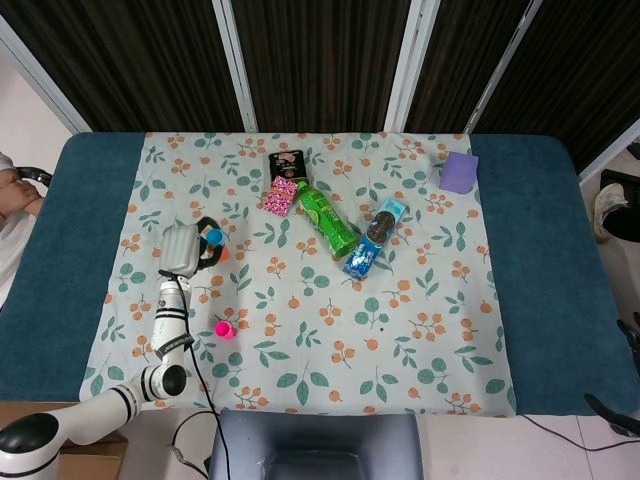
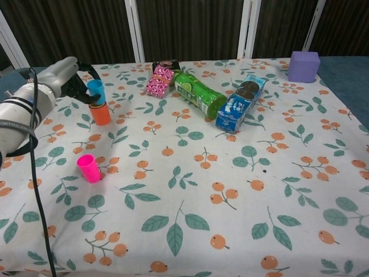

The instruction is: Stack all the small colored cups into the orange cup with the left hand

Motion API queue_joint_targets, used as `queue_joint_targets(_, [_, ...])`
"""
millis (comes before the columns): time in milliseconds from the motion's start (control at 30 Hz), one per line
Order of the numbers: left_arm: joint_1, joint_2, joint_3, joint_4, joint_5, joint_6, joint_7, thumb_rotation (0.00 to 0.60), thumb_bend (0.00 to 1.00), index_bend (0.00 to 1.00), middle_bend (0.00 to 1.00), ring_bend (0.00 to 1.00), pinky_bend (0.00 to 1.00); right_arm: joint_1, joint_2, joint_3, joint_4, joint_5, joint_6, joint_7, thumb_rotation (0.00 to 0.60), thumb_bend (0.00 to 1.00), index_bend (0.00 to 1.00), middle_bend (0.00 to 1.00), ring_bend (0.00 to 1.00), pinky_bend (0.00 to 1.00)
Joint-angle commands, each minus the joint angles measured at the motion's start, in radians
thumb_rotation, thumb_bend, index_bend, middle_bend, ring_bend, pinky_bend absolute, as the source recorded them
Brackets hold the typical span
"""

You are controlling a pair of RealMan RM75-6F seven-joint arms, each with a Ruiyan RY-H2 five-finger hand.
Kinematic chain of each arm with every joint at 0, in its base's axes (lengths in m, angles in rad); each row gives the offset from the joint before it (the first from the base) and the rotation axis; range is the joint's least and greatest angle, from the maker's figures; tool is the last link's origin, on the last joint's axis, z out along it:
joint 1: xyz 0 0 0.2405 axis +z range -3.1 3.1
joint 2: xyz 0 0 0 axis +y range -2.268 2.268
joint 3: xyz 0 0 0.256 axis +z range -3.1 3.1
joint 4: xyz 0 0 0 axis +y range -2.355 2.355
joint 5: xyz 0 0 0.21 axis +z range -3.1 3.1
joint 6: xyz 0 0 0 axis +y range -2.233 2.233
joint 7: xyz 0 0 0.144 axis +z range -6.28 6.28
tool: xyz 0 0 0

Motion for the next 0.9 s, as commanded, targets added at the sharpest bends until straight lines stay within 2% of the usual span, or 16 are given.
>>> queue_joint_targets(33, [0.001, -0.002, 0.009, 0.011, -0.003, -0.014, -0.001, 0.6, 0.37, 0.64, 1.0, 1.0, 1.0, 0.0, -0.001, 0.001, 0.0, 0.001, 0.0, -0.001, 0.6, 0.19, 0.0, 0.0, 0.0, 0.0])
queue_joint_targets(133, [0.001, -0.008, 0.016, 0.025, -0.007, -0.028, 0.001, 0.6, 0.37, 0.61, 1.0, 1.0, 1.0, 0.0, -0.001, 0.001, -0.001, 0.002, -0.002, -0.004, 0.6, 0.19, 0.0, 0.0, 0.0, 0.0])
queue_joint_targets(200, [-0.001, -0.012, 0.02, 0.036, -0.015, -0.043, 0.011, 0.6, 0.38, 0.49, 1.0, 1.0, 1.0, 0.0, -0.002, 0.001, -0.002, 0.001, -0.002, -0.006, 0.6, 0.19, 0.0, 0.0, 0.0, 0.0])
queue_joint_targets(300, [-0.004, -0.009, 0.022, 0.036, -0.03, -0.061, 0.034, 0.6, 0.37, 0.13, 1.0, 1.0, 1.0, 0.001, -0.001, 0.0, -0.001, 0.001, -0.003, -0.005, 0.6, 0.19, 0.0, 0.0, 0.0, 0.0])
queue_joint_targets(333, [-0.003, -0.006, 0.022, 0.031, -0.028, -0.057, 0.034, 0.6, 0.37, 0.04, 1.0, 1.0, 1.0, 0.001, 0.0, 0.0, -0.001, 0.002, -0.003, -0.004, 0.6, 0.19, 0.0, 0.0, 0.0, 0.0])
queue_joint_targets(367, [-0.001, -0.002, 0.023, 0.021, -0.023, -0.052, 0.03, 0.6, 0.37, 0.0, 1.0, 1.0, 1.0, 0.0, 0.0, 0.001, -0.001, 0.002, -0.003, -0.002, 0.6, 0.19, 0.0, 0.0, 0.0, 0.0])
queue_joint_targets(500, [0.03, 0.054, 0.041, -0.091, 0.006, -0.026, 0.025, 0.6, 0.36, 0.0, 1.0, 1.0, 1.0, 0.0, 0.0, 0.0, 0.0, 0.0, -0.001, 0.0, 0.6, 0.19, 0.0, 0.0, 0.0, 0.0])
queue_joint_targets(600, [0.084, 0.146, 0.072, -0.272, 0.04, 0.007, 0.024, 0.6, 0.35, 0.0, 1.0, 1.0, 1.0, -0.001, -0.001, -0.004, 0.0, -0.007, -0.001, -0.003, 0.6, 0.19, 0.0, 0.0, 0.0, 0.0])
queue_joint_targets(667, [0.14, 0.234, 0.104, -0.448, 0.074, 0.032, -0.005, 0.6, 0.35, 0.0, 1.0, 1.0, 1.0, 0.0, -0.003, -0.006, 0.0, -0.012, -0.002, -0.007, 0.6, 0.19, 0.0, 0.0, 0.0, 0.0])
queue_joint_targets(767, [0.224, 0.378, 0.175, -0.699, 0.138, 0.045, -0.053, 0.6, 0.36, 0.0, 1.0, 1.0, 1.0, 0.003, -0.007, -0.009, -0.001, -0.015, -0.01, -0.019, 0.6, 0.19, 0.0, 0.0, 0.0, 0.0])
queue_joint_targets(900, [0.3, 0.528, 0.278, -0.912, 0.209, 0.036, -0.09, 0.6, 0.38, 0.01, 1.0, 1.0, 1.0, 0.008, -0.011, -0.016, -0.005, -0.027, -0.021, -0.035, 0.6, 0.19, 0.0, 0.0, 0.0, 0.0])
